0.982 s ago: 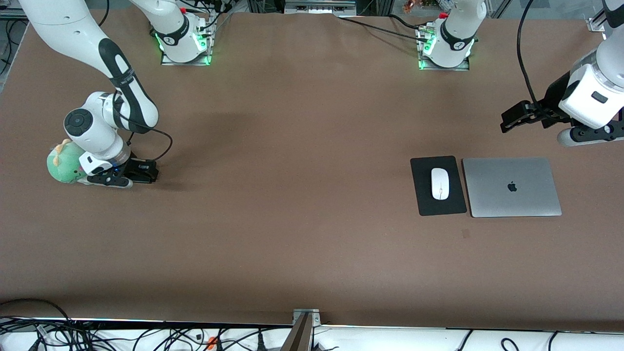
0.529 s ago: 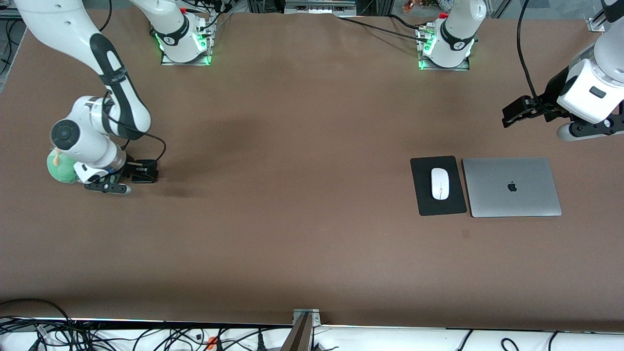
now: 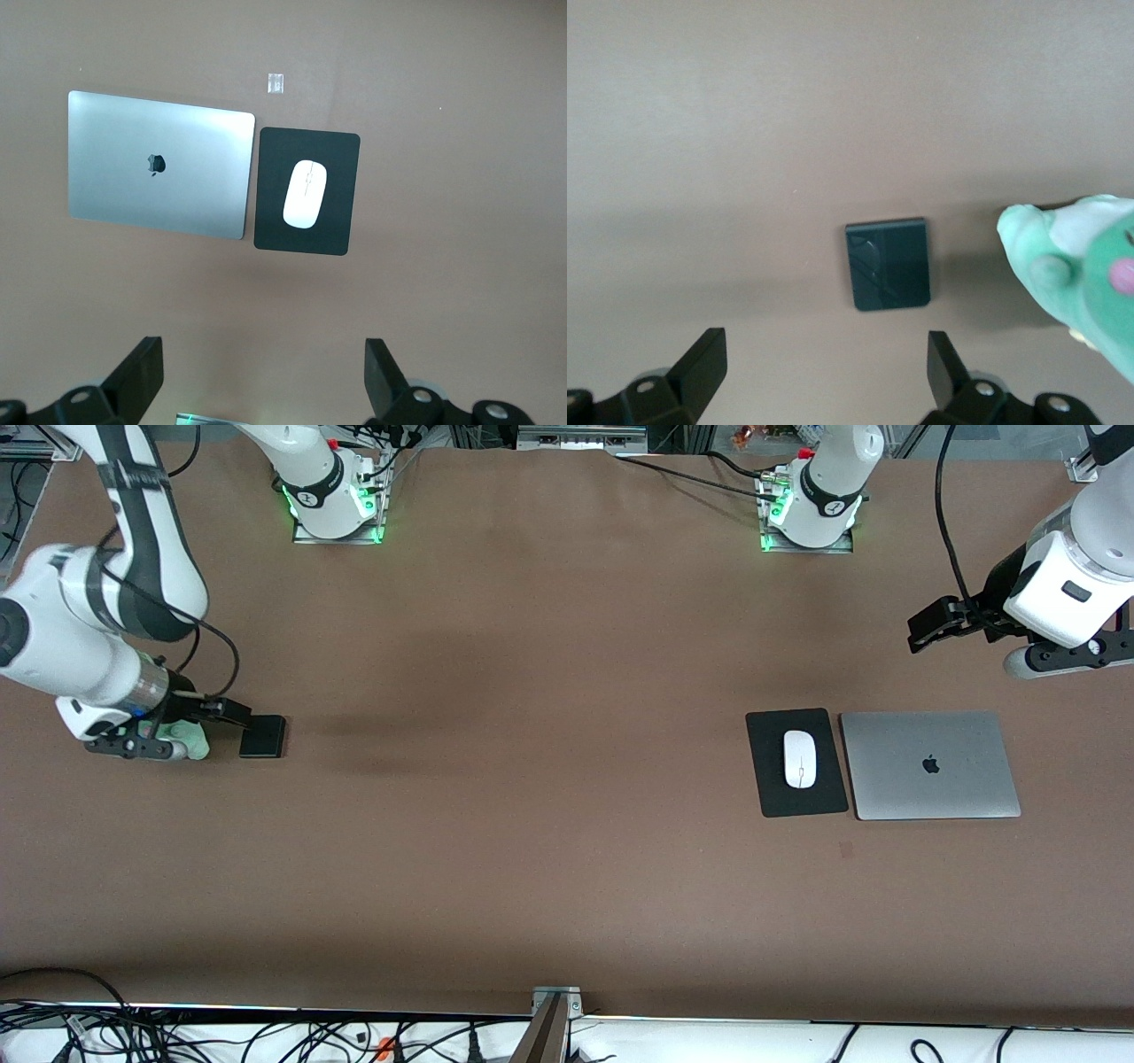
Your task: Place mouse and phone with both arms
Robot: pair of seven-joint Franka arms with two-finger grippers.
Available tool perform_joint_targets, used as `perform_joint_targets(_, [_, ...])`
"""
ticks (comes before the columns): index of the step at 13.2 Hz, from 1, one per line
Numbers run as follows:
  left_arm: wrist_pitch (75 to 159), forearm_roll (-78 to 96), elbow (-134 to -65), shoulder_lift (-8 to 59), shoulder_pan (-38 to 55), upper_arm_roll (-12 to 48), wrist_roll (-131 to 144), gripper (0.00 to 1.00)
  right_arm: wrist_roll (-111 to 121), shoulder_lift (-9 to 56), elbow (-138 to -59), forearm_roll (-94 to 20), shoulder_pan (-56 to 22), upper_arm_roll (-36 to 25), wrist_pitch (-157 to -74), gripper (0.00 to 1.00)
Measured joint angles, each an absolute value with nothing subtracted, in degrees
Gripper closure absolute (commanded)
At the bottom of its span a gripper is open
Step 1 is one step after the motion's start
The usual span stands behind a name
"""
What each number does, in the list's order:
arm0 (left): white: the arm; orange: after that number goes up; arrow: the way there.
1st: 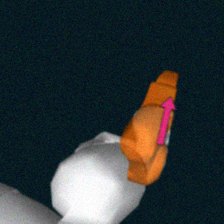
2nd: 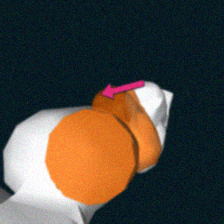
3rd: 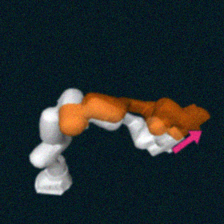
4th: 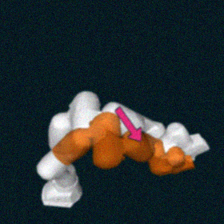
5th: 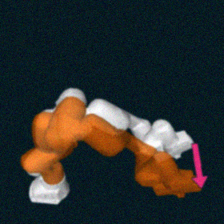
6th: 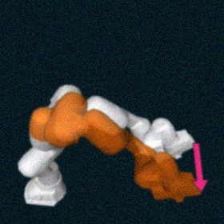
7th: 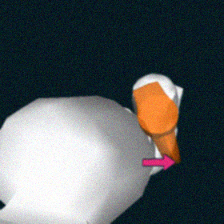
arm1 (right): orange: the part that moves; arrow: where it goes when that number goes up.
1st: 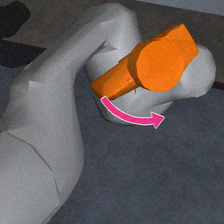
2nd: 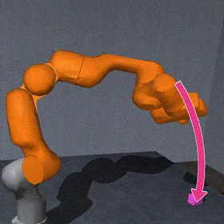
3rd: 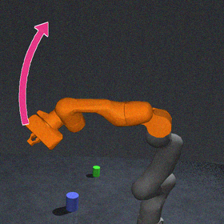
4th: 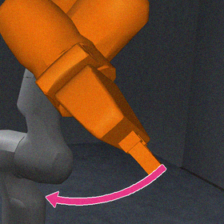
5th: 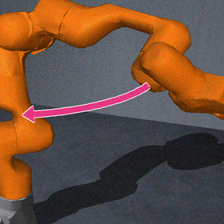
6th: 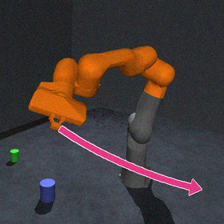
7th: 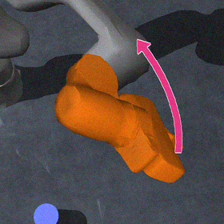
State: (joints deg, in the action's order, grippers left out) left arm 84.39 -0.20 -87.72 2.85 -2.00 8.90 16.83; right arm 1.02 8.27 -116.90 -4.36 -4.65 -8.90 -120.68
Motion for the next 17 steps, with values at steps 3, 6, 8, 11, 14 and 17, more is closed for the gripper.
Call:
perform_joint_targets(3, [84.39,-0.2,-87.75,2.81,-2.0,8.88,16.84,0.0,1.02,1.01,-115.04,-4.37,-4.65,-8.88,-113.48,0.0])
perform_joint_targets(6, [84.39,-0.2,-87.76,2.78,-2.0,8.88,16.84,0.0,1.02,-1.72,-110.17,-4.37,-4.67,-8.67,-107.34,0.0])
perform_joint_targets(8, [84.39,-0.2,-87.77,2.78,-2.0,8.88,16.84,0.0,0.47,-1.95,-107.04,-4.37,-4.57,-7.53,-104.66,0.0])
perform_joint_targets(11, [84.39,-0.2,-87.77,2.78,-2.0,8.87,16.84,0.0,-0.09,-1.84,-99.64,-4.35,-2.85,-4.22,-100.78,0.0])
perform_joint_targets(14, [84.39,-0.2,-87.78,2.78,-2.0,8.87,16.84,0.0,-0.93,-1.82,-94.43,-4.34,-2.48,-2.51,-98.7,0.0])
perform_joint_targets(17, [84.39,-0.2,-87.8,2.78,-2.0,8.87,16.84,0.0,-0.88,-2.0,-93.71,-4.32,-0.65,-2.69,-95.13,0.0])
